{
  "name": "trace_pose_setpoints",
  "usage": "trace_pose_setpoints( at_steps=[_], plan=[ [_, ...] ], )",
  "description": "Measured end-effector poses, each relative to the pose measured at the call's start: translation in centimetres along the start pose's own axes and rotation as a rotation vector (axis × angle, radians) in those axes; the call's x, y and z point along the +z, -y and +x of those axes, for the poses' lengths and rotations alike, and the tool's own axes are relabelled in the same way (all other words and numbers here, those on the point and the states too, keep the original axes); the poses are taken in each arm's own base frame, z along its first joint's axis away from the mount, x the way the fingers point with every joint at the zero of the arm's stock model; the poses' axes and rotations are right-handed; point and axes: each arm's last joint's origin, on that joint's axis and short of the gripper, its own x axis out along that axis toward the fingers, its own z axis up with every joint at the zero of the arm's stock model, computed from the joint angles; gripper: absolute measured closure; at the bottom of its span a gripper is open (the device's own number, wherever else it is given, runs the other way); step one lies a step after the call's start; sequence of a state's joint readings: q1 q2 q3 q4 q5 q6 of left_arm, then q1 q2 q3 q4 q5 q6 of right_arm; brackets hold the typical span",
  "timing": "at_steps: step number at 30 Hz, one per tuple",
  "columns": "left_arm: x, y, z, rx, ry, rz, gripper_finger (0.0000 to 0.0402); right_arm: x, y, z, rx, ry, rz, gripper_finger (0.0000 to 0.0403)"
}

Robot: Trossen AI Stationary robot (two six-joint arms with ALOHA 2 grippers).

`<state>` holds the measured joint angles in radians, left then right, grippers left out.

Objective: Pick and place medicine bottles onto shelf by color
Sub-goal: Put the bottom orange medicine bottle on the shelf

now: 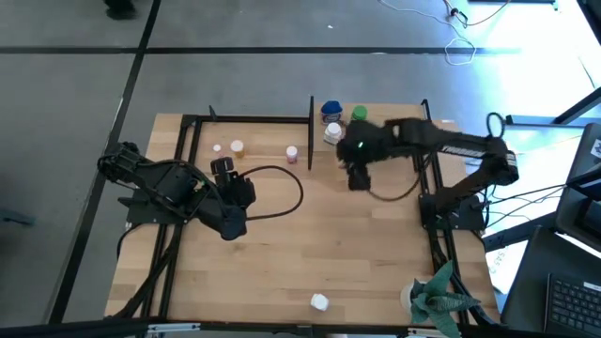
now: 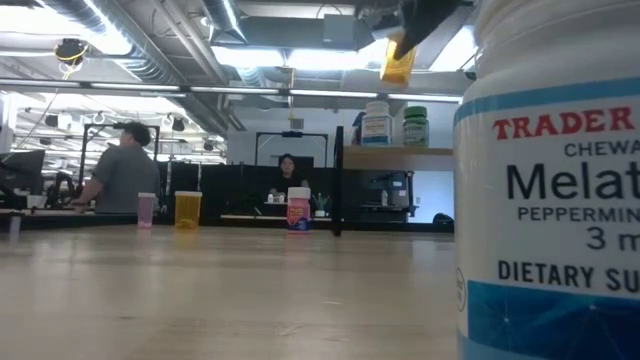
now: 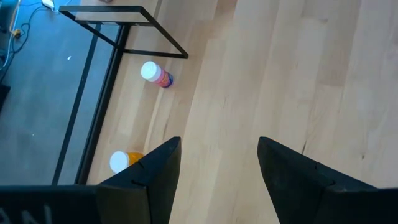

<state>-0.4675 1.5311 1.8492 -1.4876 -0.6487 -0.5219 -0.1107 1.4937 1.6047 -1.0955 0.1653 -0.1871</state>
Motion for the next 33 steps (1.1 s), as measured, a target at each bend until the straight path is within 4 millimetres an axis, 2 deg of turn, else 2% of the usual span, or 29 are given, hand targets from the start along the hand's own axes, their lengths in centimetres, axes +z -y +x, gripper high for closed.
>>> trace_pose_setpoints(
  at_steps=[4, 14, 25, 29, 33],
  plan=[
    [0.0, 0.0, 0.0, 0.0, 0.0, 0.0, 0.0195, -1.1, 2.7, -0.7, -0.051, -0.019, 0.083, 0.0192],
    [0.0, 0.0, 0.0, 0.0, 0.0, -0.001, 0.0195, -3.5, 7.9, -0.2, -0.057, -0.079, 0.229, 0.019],
    [0.5, -0.7, 0.4, 0.098, 0.053, -0.059, 0.0195, -5.1, 9.0, 0.9, -0.016, -0.136, 0.288, 0.019],
    [0.7, -1.1, 0.5, 0.181, 0.099, -0.088, 0.0195, -5.7, 9.0, 1.6, -0.009, -0.165, 0.294, 0.0189],
    [0.8, -1.3, 0.6, 0.194, 0.101, -0.094, 0.0195, -6.2, 8.9, 2.4, -0.004, -0.183, 0.296, 0.0189]
  ],
)
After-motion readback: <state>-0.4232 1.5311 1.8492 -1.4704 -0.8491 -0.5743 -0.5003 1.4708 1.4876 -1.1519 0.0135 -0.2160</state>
